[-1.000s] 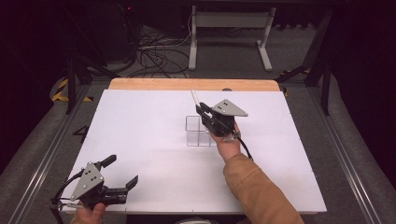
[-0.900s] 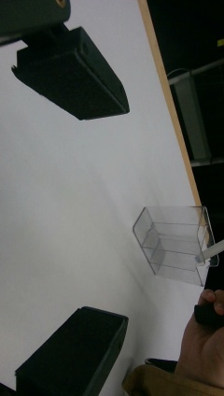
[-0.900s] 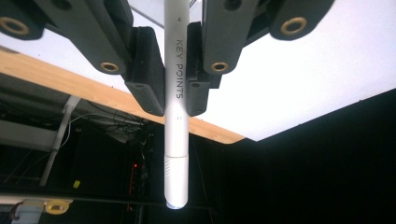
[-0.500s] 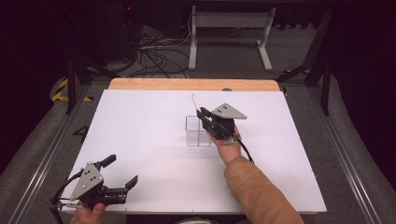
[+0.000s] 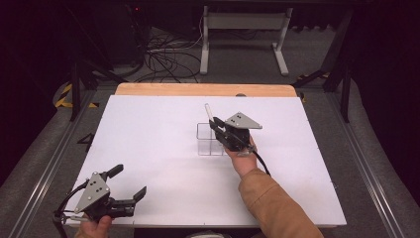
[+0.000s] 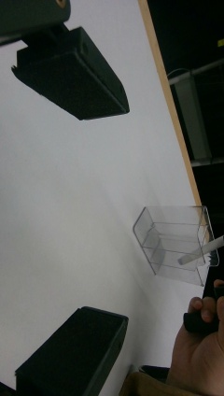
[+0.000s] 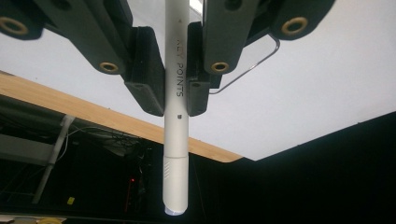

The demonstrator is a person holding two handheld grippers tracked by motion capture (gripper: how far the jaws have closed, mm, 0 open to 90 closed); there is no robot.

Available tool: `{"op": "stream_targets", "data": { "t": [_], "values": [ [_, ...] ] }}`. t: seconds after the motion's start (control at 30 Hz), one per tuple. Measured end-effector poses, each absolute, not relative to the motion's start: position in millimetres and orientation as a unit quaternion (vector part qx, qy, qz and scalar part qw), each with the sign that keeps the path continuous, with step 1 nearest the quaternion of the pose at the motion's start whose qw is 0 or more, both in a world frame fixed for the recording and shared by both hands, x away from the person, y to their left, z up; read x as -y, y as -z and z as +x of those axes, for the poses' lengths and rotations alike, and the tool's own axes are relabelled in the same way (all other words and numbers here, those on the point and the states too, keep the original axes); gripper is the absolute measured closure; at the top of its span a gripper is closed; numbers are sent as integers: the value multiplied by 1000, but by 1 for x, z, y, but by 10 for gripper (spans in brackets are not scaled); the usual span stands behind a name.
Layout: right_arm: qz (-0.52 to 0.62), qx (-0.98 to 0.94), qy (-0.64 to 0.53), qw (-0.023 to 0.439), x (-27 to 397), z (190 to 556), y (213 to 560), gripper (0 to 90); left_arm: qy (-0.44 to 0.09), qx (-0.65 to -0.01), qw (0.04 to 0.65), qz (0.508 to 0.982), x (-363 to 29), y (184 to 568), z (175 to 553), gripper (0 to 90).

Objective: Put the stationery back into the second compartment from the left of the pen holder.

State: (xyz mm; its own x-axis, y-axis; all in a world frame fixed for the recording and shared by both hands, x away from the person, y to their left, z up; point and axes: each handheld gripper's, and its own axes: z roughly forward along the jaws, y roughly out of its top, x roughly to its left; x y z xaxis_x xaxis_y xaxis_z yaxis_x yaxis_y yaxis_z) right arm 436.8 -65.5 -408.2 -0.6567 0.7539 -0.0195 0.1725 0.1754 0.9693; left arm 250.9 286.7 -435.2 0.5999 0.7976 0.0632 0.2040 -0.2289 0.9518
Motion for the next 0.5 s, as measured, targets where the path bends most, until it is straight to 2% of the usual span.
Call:
{"op": "stream_targets", "data": {
  "t": [0.07, 0.2, 0.33, 0.5],
  "values": [
    [317, -719, -560, 260, 67, 437, 407, 599, -287, -343, 518, 729, -287, 435, 251, 35],
    [318, -707, -577, 258, 73, 437, 401, 445, -286, -344, 518, 730, -287, 435, 251, 35],
    [299, -709, -579, 270, 77, 433, 391, 371, -289, -343, 517, 729, -286, 435, 252, 35],
    [276, -713, -583, 276, 80, 422, 375, 338, -287, -342, 517, 730, -285, 435, 252, 35]
  ]
}}
